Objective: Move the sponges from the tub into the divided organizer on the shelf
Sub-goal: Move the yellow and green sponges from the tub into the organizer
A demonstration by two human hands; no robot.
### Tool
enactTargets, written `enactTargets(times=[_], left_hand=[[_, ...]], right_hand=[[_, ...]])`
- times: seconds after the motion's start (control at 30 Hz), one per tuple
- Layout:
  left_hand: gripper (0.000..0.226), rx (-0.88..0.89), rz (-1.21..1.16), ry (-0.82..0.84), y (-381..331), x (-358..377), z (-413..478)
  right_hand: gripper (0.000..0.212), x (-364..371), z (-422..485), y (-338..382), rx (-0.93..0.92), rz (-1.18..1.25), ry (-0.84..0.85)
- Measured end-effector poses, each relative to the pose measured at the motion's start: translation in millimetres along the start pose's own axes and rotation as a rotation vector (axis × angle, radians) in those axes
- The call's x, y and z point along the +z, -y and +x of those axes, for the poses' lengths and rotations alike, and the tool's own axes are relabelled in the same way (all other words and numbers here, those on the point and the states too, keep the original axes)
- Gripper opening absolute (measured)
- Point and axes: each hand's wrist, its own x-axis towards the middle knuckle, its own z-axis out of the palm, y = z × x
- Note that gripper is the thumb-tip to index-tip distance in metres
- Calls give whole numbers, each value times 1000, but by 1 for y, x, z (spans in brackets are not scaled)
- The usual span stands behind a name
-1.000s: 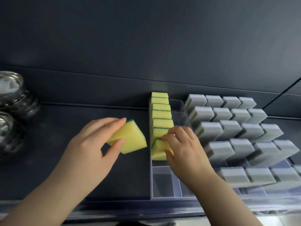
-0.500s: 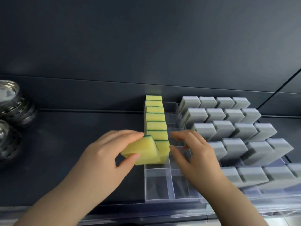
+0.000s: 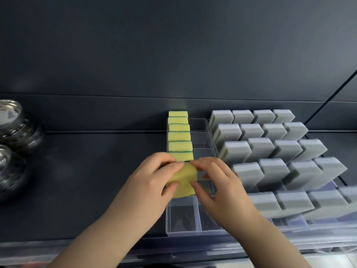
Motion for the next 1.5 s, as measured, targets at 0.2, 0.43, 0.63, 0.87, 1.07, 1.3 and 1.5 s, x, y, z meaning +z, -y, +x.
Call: enactTargets(times=[0.2, 0.43, 0.63, 0.87, 1.07, 1.3, 1.5], left_hand=[[43, 19, 24, -85, 2, 9, -2], [34, 55, 34, -124, 8, 12, -7], [28, 66, 23, -122, 13, 15, -10], [17, 147, 21, -53, 24, 18, -15], [15, 157, -10, -33, 30, 19, -19], [18, 188, 17, -5, 34, -3, -7], [32, 156, 21, -46, 8, -25, 10]], right_hand=[[37, 1, 1, -1, -51, -65, -64], [31, 3, 1, 5, -153, -241, -72], [27, 5, 0, 8, -145, -297, -57], [33, 11, -7, 7, -99, -422, 88], [43, 16, -12, 16, -5, -498, 171], [38, 4, 14, 34, 37, -477, 174], [42, -37, 26, 41, 40, -435, 110]])
